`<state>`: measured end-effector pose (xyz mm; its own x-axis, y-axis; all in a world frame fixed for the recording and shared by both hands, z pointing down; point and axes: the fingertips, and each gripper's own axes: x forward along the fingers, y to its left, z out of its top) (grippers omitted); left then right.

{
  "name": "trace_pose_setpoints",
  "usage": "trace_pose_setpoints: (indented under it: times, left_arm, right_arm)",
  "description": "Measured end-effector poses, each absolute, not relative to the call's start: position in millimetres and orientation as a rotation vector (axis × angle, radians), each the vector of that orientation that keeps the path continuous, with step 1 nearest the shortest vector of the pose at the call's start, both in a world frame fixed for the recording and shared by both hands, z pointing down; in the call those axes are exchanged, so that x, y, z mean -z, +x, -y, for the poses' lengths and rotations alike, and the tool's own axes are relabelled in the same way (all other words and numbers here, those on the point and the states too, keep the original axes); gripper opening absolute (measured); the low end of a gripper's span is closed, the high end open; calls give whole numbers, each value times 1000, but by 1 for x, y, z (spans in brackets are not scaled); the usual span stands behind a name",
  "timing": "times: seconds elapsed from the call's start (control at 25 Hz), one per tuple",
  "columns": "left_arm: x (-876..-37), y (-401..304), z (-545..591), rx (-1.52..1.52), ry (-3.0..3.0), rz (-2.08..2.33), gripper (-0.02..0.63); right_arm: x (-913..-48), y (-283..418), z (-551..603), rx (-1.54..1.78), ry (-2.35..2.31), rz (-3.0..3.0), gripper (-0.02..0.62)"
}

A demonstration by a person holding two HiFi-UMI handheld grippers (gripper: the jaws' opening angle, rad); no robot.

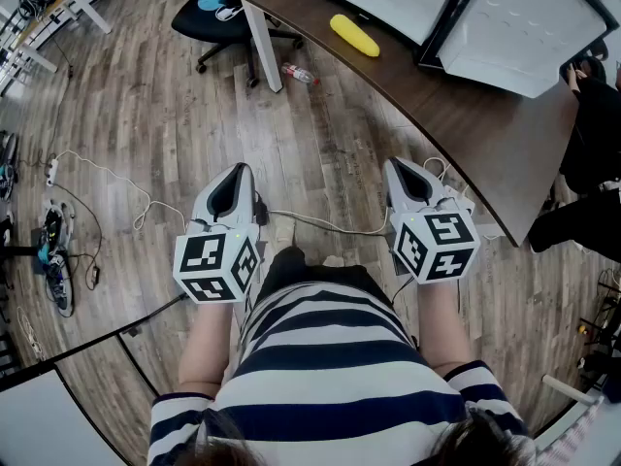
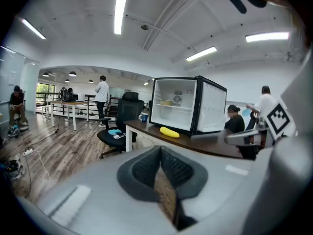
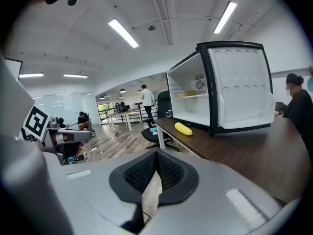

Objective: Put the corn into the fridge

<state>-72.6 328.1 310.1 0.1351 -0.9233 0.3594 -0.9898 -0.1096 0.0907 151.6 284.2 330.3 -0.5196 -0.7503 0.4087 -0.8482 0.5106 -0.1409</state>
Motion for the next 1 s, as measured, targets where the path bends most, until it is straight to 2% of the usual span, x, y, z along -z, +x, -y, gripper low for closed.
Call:
trace_pose_setpoints:
  times: [0.6, 1.0]
  left_arm:
    - [-318, -80, -339, -331, 2041, 1881, 0]
    - [-318, -121, -311, -303, 2043, 1879, 0]
  right_arm:
    - [-342, 147, -284, -478, 1315, 2447, -6]
    - [-344, 104, -257, -478, 1280, 2440, -6]
